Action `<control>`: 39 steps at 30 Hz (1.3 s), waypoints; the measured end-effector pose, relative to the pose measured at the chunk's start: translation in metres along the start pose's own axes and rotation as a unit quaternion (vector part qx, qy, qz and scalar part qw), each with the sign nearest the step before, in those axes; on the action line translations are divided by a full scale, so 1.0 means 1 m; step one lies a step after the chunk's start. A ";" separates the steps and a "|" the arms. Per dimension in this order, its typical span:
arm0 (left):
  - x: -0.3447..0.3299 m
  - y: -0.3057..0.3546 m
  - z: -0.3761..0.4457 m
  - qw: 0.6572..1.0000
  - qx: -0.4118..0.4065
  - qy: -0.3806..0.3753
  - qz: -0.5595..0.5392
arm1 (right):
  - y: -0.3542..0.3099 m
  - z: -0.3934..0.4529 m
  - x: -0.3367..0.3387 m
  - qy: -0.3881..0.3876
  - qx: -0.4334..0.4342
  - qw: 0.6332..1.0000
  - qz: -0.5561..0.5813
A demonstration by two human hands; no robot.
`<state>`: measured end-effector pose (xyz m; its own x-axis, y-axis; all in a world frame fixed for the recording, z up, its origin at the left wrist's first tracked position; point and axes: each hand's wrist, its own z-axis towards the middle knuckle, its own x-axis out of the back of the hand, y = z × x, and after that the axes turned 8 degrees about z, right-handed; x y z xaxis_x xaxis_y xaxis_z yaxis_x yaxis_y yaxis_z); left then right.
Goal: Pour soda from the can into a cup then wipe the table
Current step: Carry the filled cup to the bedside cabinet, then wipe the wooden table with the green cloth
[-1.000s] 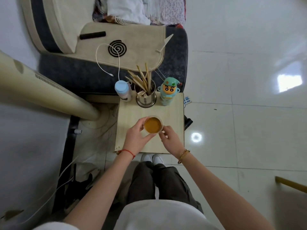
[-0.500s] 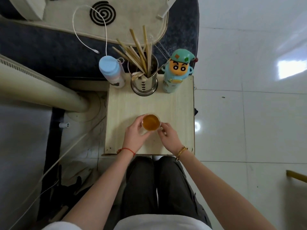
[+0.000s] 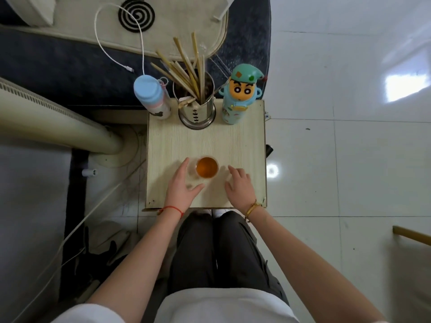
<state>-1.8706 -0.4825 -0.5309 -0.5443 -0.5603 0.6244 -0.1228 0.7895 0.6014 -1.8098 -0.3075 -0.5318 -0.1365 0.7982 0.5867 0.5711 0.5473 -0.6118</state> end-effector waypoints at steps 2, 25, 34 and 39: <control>0.019 0.008 -0.015 0.999 -0.011 -0.003 0.050 | -0.005 -0.016 0.019 0.006 -0.012 0.999 -0.035; 0.150 0.199 -0.145 0.928 -0.289 -0.030 0.234 | -0.086 -0.238 0.188 0.269 -0.019 0.962 0.033; 0.108 0.270 -0.176 0.852 -0.432 -0.117 0.273 | -0.042 -0.343 0.196 0.406 -0.121 0.899 0.112; 0.050 0.312 -0.216 0.785 -0.523 -0.172 0.286 | 0.002 -0.411 0.189 0.464 -0.183 0.857 0.126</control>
<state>-1.7571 -0.3185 -0.2047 -0.4761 0.0521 0.8779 0.8729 0.1493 0.4645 -1.5016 -0.2587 -0.2040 0.6349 0.2418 0.7337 0.7268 0.1349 -0.6734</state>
